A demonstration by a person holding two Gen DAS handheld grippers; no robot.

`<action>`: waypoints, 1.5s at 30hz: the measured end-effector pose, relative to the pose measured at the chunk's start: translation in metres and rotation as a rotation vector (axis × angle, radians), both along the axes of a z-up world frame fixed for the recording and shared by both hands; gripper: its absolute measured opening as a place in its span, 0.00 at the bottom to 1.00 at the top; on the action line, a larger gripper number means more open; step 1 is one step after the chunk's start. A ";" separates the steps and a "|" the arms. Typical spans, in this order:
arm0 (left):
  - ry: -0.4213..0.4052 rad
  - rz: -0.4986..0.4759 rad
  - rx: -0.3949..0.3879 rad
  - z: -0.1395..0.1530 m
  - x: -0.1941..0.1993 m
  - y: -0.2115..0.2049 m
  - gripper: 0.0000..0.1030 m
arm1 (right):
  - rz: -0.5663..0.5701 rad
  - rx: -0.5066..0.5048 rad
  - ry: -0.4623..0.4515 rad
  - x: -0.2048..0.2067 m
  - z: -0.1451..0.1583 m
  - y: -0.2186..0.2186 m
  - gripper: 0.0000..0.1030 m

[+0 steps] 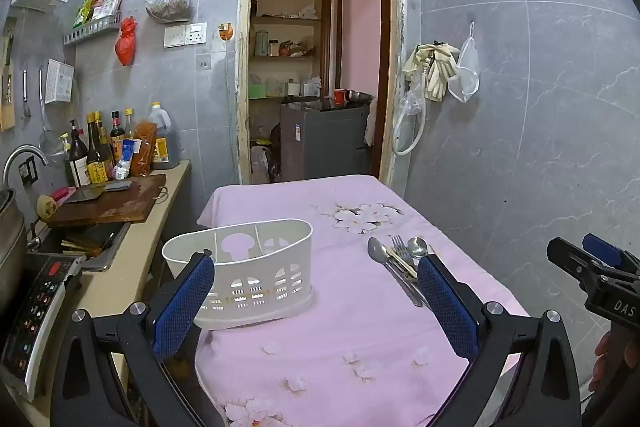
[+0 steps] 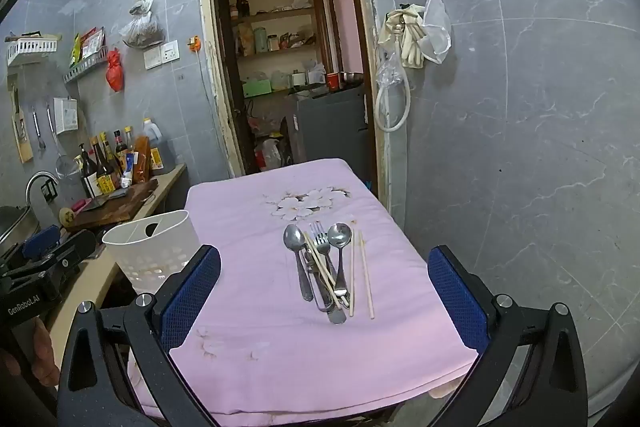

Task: Organize utensils

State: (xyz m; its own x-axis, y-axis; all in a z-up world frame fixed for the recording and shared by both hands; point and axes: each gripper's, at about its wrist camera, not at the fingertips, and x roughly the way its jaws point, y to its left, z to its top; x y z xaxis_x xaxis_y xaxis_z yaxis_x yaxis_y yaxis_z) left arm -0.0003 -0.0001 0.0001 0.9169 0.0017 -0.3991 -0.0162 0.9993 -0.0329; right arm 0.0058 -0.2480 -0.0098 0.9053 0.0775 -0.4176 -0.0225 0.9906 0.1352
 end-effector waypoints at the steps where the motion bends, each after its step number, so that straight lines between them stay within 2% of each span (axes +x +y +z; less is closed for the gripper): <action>1: 0.000 0.000 -0.001 0.000 0.000 0.000 0.99 | 0.000 0.001 -0.002 0.000 0.000 0.000 0.99; 45: 0.010 0.000 -0.014 0.000 0.000 0.000 0.99 | 0.001 0.001 0.014 0.003 -0.001 0.003 0.99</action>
State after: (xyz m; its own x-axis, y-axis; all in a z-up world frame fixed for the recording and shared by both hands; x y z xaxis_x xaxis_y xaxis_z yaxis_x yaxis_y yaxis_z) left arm 0.0000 0.0003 -0.0001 0.9129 -0.0033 -0.4082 -0.0171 0.9988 -0.0464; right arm 0.0084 -0.2454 -0.0105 0.8994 0.0787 -0.4300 -0.0216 0.9905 0.1361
